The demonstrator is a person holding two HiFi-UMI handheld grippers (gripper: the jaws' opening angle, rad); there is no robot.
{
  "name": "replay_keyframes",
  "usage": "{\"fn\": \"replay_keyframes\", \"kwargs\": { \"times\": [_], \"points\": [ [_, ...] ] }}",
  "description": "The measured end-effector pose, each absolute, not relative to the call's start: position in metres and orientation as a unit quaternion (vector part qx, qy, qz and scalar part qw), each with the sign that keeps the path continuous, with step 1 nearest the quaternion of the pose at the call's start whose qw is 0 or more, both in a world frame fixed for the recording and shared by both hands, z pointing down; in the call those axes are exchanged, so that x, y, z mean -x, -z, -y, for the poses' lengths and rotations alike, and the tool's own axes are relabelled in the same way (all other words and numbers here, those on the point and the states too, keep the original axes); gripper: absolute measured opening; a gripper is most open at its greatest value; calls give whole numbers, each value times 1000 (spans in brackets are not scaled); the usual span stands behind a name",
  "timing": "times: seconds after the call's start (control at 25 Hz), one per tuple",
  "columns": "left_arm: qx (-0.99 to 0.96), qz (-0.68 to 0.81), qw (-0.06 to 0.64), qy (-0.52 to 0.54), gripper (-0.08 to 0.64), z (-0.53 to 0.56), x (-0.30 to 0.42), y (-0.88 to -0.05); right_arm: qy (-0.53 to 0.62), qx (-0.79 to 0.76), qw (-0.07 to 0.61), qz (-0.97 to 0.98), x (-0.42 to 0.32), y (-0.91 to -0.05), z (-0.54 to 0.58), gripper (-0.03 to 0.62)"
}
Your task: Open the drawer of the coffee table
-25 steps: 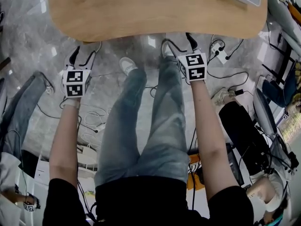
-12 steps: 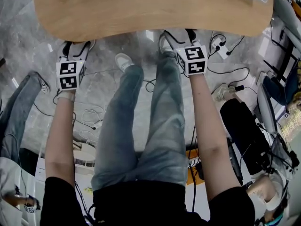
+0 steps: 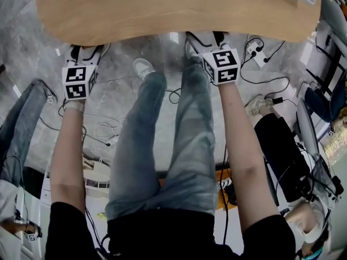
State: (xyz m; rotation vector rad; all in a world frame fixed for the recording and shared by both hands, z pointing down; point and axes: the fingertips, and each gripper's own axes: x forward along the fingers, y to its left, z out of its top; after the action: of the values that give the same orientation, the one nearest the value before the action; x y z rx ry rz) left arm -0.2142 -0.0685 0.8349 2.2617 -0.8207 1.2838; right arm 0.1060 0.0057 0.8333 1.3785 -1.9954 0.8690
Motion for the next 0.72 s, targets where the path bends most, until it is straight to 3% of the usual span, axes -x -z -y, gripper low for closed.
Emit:
{"fn": "replay_keyframes", "kwargs": {
  "times": [0.2, 0.72],
  "points": [
    [-813, 300, 200, -457, 295, 70, 218, -834, -325, -517, 278, 741, -104, -833, -4, 272],
    [-803, 292, 209, -476, 287, 37, 218, -827, -332, -518, 284, 735, -107, -827, -28, 262]
  ]
}}
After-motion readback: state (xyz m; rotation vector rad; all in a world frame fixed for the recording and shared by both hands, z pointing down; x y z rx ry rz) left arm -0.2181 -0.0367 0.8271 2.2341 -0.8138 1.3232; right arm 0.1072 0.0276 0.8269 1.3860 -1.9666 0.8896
